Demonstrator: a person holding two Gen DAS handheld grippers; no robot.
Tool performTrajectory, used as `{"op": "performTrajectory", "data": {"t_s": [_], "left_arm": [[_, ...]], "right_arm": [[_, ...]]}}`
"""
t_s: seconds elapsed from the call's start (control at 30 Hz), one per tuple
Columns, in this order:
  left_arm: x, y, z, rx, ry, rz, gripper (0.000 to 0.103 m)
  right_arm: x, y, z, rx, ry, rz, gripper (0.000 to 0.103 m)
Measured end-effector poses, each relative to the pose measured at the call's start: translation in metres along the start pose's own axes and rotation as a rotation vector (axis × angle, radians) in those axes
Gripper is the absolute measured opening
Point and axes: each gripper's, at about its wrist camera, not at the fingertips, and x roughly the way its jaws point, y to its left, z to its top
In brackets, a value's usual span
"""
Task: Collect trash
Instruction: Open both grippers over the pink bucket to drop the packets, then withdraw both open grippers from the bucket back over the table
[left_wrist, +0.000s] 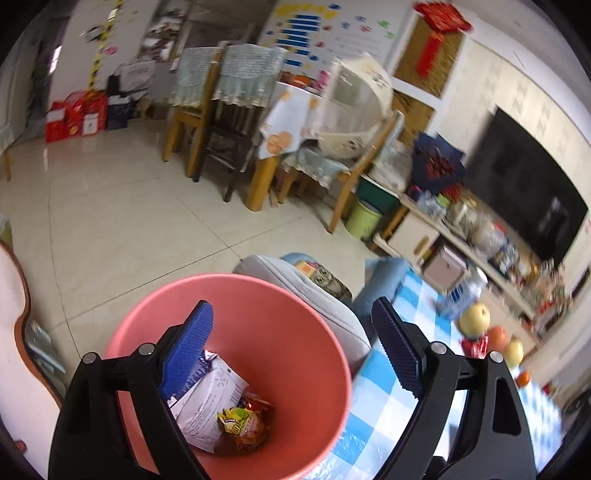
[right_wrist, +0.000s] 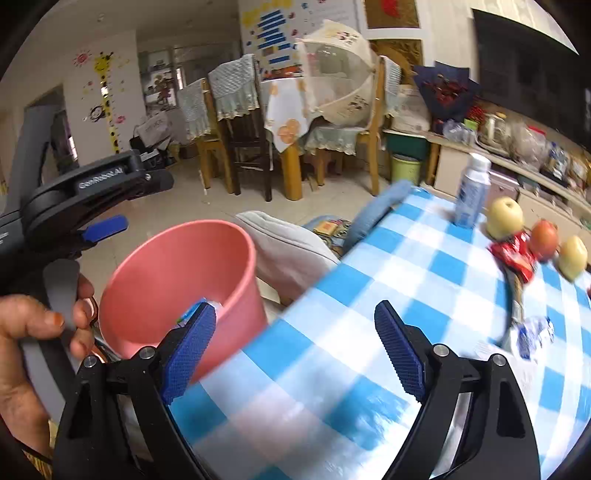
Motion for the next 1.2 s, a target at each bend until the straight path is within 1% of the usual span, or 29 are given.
{"op": "performTrajectory", "data": {"t_s": [0.13, 0.3, 0.43, 0.6, 0.73, 0.83, 0.93, 1.07, 1.2], "left_arm": [[-0.001, -0.030, -0.010, 0.099, 0.001, -0.056, 0.088], [0.004, -0.061, -0.024, 0.195, 0.029, -0.084, 0.088], [0.003, -0.081, -0.034, 0.251, 0.041, -0.119, 0.088], [0.002, -0.101, -0.045, 0.313, 0.044, -0.144, 0.088], [0.002, -0.116, -0.053, 0.355, 0.060, -0.161, 0.088], [0.004, -0.129, -0.062, 0.385, 0.089, -0.192, 0.088], [0.005, -0.141, -0.071, 0.421, 0.109, -0.205, 0.088], [0.007, -0.160, -0.088, 0.475, 0.158, -0.257, 0.088], [0.009, -0.178, -0.105, 0.511, 0.227, -0.320, 0.088]], "right_arm": [[-0.021, -0.019, -0.017, 0.022, -0.003, -0.026, 0.087], [-0.040, -0.043, -0.027, 0.055, -0.022, -0.064, 0.090], [-0.052, -0.064, -0.035, 0.087, -0.028, -0.087, 0.090], [-0.063, -0.085, -0.043, 0.134, -0.041, -0.102, 0.090], [-0.077, -0.102, -0.046, 0.169, -0.062, -0.112, 0.090], [-0.085, -0.114, -0.047, 0.196, -0.078, -0.121, 0.091], [-0.093, -0.128, -0.051, 0.219, -0.088, -0.135, 0.092], [-0.104, -0.151, -0.057, 0.261, -0.096, -0.156, 0.092], [-0.116, -0.177, -0.063, 0.305, -0.107, -0.177, 0.092]]}}
